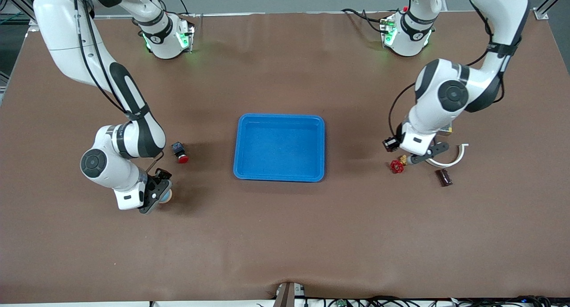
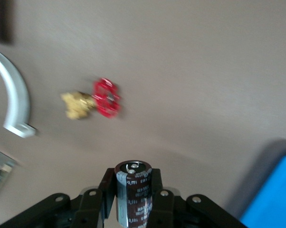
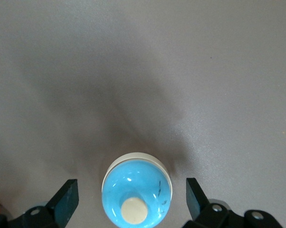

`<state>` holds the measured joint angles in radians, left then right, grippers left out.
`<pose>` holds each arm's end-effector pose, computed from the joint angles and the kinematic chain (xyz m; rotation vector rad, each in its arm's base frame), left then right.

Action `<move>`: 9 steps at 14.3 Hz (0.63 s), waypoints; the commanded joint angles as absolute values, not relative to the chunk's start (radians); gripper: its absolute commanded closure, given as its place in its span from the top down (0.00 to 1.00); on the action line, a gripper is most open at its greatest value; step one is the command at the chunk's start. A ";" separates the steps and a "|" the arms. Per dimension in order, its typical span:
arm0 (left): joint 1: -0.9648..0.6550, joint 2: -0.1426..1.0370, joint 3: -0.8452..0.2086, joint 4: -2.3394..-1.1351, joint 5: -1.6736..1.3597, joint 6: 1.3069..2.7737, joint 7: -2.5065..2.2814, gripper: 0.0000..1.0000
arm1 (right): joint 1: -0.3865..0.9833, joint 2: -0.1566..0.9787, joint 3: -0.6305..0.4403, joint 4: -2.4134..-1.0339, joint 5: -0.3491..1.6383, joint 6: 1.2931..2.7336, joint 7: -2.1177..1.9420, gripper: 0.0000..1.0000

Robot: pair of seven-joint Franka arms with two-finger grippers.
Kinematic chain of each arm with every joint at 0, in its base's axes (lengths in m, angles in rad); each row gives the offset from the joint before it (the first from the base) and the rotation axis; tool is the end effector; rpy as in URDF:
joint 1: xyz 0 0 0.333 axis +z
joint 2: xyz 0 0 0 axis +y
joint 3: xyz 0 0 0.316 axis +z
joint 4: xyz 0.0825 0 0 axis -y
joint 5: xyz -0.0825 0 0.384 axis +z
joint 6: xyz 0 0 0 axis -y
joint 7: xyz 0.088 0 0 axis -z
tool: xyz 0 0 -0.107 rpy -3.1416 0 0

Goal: Place electrolytic capacitor and blue bell in tray
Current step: 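Carry the capacitor into the tray with the left gripper and release it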

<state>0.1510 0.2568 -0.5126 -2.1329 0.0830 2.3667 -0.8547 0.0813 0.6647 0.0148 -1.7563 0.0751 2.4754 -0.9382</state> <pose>0.5344 -0.1965 0.3028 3.0022 0.6853 -0.0421 0.6659 0.0631 0.1947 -2.7488 -1.4540 -0.1133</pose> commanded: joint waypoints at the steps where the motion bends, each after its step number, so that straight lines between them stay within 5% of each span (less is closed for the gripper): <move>1: 0.033 0.360 -0.508 -2.016 0.097 2.345 -1.056 0.00 | 0.064 0.680 0.023 -1.741 0.092 2.496 -1.000 1.00; 9: -0.179 0.550 -0.502 -1.850 0.159 2.342 -1.533 0.00 | 0.052 0.687 0.023 -1.750 0.094 2.507 -1.048 1.00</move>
<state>-0.1436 0.5005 -0.5084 -1.9122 0.1316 2.3667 -1.4381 0.0583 0.6834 0.0157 -1.7565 0.0755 2.5005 -1.0195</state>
